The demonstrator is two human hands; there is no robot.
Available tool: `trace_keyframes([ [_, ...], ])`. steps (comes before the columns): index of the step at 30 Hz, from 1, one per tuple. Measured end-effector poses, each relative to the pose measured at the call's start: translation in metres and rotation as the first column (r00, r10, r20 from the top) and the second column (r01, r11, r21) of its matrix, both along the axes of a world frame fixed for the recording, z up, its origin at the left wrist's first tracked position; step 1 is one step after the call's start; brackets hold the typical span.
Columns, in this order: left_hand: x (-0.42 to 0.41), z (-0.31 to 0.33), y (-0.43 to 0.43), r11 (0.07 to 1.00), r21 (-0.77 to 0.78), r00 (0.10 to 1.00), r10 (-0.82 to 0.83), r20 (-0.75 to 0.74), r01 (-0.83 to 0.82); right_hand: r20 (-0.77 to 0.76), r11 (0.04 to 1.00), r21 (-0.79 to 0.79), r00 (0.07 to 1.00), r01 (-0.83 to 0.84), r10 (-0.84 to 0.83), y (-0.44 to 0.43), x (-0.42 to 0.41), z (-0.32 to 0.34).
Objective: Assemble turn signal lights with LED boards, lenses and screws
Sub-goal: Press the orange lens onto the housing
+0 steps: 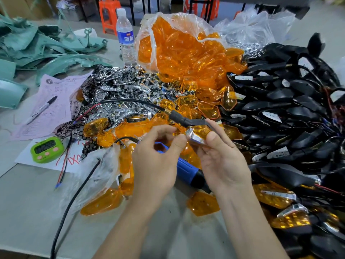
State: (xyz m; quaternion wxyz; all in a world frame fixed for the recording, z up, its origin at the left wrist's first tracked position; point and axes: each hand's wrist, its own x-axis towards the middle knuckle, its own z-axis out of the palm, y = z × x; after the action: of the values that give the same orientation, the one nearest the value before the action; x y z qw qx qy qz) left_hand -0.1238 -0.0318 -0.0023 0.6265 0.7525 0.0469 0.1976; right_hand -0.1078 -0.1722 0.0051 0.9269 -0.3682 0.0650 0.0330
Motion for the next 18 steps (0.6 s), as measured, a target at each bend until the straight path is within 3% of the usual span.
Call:
trace_keyframes([
  [3,0.006,0.001,-0.003,0.844,-0.438,0.919,-0.384,-0.092,0.309,-0.018,0.998,0.059,0.999,-0.03,0.031,0.007,-0.003,-0.004],
  [5,0.006,0.0,-0.001,0.759,-0.504,0.866,-0.498,-0.041,0.412,-0.017,0.998,0.039,0.999,-0.046,0.047,0.008,-0.005,-0.008],
  [9,0.004,-0.003,0.001,0.709,-0.517,0.821,-0.57,-0.022,0.479,0.045,0.99,0.047,0.99,-0.133,0.131,0.007,-0.011,-0.016],
  [12,0.003,-0.004,0.006,0.662,-0.593,0.826,-0.564,0.007,0.458,0.057,0.956,-0.216,0.975,-0.197,0.214,-0.005,-0.012,-0.013],
  [15,0.003,-0.006,0.009,0.639,-0.632,0.831,-0.556,0.015,0.439,0.064,0.778,-0.61,0.969,-0.152,0.239,-0.015,-0.008,0.001],
  [16,0.004,-0.006,0.009,0.626,-0.645,0.83,-0.557,0.025,0.439,0.068,0.721,-0.678,0.964,-0.144,0.256,-0.015,-0.008,0.006],
  [18,0.006,-0.003,0.008,0.575,-0.691,0.821,-0.568,0.048,0.438,0.074,0.718,-0.678,0.957,-0.158,0.281,-0.013,-0.007,0.012],
])
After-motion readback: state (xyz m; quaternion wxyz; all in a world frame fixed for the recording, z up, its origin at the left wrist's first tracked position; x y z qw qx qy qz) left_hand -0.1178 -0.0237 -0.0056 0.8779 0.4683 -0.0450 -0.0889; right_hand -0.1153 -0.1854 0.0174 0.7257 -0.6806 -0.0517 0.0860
